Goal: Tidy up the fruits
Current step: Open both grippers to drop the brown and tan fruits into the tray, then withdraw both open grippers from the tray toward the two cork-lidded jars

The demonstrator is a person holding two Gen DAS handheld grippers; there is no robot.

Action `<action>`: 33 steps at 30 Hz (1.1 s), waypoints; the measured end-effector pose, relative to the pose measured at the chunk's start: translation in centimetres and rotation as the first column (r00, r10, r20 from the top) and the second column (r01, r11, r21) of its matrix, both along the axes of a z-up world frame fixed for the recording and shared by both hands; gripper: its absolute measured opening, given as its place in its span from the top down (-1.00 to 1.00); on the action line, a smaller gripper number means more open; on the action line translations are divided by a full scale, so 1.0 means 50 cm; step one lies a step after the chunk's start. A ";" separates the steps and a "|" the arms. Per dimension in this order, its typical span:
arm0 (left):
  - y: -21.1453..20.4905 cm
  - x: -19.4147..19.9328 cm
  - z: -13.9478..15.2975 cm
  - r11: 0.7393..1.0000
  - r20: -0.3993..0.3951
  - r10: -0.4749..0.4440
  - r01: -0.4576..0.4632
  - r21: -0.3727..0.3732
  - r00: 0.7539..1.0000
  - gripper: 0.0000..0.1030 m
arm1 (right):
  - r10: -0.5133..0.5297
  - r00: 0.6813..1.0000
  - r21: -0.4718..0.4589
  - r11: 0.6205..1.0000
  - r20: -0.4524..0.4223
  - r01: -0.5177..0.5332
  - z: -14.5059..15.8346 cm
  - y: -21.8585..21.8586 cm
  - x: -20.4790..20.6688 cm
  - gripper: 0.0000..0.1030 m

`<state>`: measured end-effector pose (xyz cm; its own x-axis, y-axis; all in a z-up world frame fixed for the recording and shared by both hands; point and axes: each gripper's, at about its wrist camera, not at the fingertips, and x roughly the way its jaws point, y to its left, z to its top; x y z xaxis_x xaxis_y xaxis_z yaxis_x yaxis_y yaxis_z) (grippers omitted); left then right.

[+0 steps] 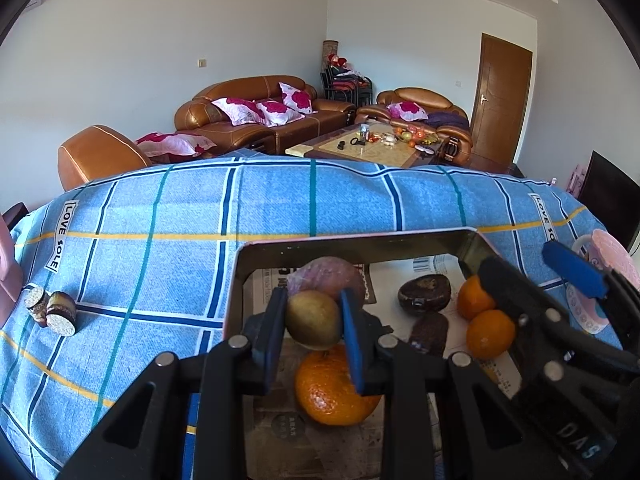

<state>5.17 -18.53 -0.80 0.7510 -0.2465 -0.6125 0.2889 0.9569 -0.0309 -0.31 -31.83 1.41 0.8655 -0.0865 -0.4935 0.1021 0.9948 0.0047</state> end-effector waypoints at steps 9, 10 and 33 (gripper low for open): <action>-0.017 -0.010 0.006 0.999 0.034 -0.007 0.005 0.044 0.999 0.05 | -0.120 0.991 0.094 0.989 0.053 0.115 0.010 -0.045 -0.016 -0.54; -0.019 -0.011 0.006 0.999 0.041 0.002 -0.005 0.054 0.999 -0.39 | -0.126 0.990 0.101 0.988 0.057 0.120 0.012 -0.049 -0.019 -0.54; -0.026 -0.059 0.025 0.993 0.177 0.047 -0.066 0.100 0.983 -1.00 | -0.310 0.921 0.069 0.951 0.237 0.302 0.039 -0.053 -0.102 -0.56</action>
